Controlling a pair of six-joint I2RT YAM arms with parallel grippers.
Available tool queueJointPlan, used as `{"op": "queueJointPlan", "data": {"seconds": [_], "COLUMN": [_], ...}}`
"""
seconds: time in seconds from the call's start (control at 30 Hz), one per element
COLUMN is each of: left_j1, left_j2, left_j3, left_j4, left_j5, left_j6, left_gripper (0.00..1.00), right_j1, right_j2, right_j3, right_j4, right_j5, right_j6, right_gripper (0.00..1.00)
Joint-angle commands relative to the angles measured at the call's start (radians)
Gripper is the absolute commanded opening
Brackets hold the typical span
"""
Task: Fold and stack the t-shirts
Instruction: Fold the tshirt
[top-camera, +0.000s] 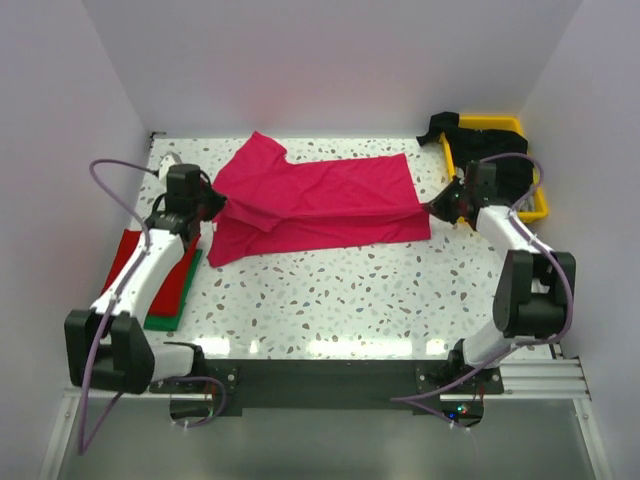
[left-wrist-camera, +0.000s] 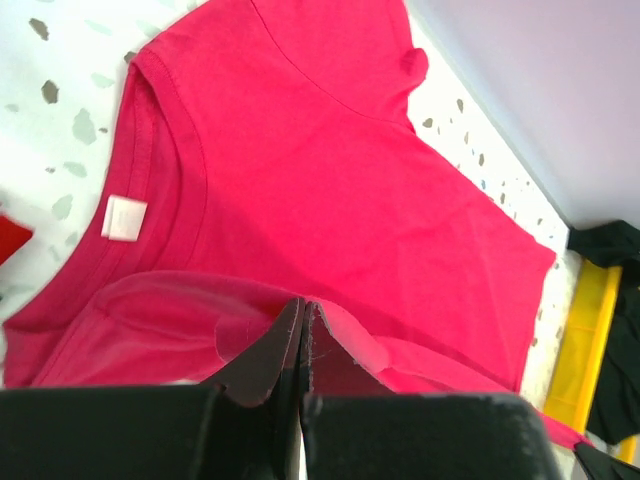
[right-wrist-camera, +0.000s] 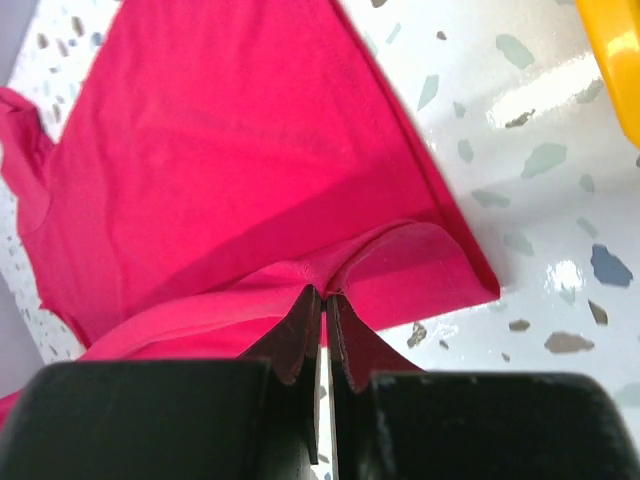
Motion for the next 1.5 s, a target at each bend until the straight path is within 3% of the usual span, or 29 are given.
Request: {"op": "queueJointPlan", "data": {"seconds": [0.0, 0.23, 0.57, 0.77, 1.47], "left_j1": [0.007, 0.007, 0.005, 0.007, 0.008], "left_j2": [-0.157, -0.482, -0.599, -0.515, -0.015], "left_j3": [-0.073, -0.232, -0.315, -0.289, -0.047], "left_j4": [-0.035, -0.133, -0.203, -0.148, 0.032], "left_j5": [0.021, 0.027, 0.078, 0.067, 0.018], "left_j6": [0.006, -0.001, 0.01, 0.028, 0.042], "left_gripper": [0.0, 0.0, 0.0, 0.0, 0.0], "right_j1": [0.003, 0.003, -0.01, -0.011, -0.011], "right_j2": [-0.152, -0.388, -0.58, -0.539, -0.061], "right_j3": [-0.078, -0.248, -0.332, -0.289, -0.023], "right_j4": [-0.003, -0.067, -0.168, -0.162, -0.018], "right_j5": [0.027, 0.047, 0.099, 0.082, 0.037], "right_j6": [-0.029, -0.062, -0.098, -0.098, -0.035], "right_gripper": [0.01, 0.03, 0.07, 0.08, 0.05]}}
